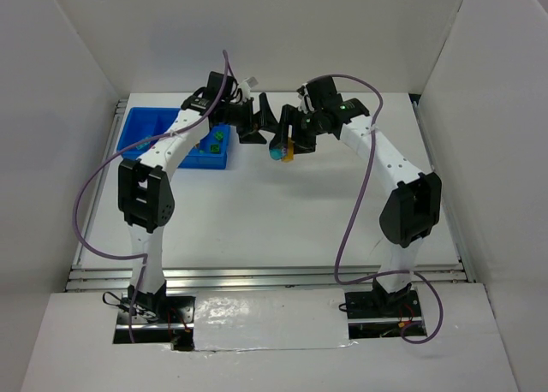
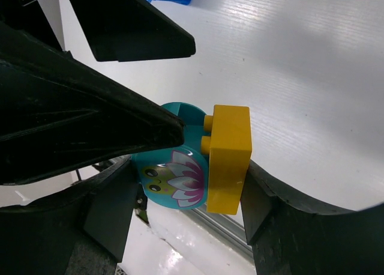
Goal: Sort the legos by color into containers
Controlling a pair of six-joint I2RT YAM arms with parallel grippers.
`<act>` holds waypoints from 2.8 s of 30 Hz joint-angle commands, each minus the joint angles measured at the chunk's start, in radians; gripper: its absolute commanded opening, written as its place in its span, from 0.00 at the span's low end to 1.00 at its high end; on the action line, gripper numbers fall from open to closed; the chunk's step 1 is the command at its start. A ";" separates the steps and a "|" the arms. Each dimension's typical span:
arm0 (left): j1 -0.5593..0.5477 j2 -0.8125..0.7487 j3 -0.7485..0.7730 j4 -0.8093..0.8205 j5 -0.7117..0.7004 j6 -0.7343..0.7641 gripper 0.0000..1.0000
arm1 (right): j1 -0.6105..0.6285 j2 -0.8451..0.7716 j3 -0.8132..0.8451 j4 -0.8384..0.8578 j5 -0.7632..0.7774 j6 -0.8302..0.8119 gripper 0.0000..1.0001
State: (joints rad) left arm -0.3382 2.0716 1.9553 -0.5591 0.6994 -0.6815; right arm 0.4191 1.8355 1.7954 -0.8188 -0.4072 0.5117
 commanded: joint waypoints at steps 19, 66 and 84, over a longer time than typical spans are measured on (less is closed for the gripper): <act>-0.007 -0.031 -0.016 0.044 0.132 0.010 0.92 | 0.018 0.047 0.058 0.035 -0.029 -0.021 0.06; -0.016 0.030 0.066 -0.021 0.281 0.131 0.00 | -0.124 -0.143 -0.207 0.262 -0.347 -0.306 1.00; -0.016 -0.111 -0.078 0.338 0.472 0.097 0.00 | -0.296 -0.205 -0.427 0.669 -0.834 -0.059 0.97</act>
State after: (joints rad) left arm -0.3557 2.0499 1.8965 -0.4274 1.0634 -0.5297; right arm 0.1066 1.6444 1.3499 -0.2653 -1.1744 0.4038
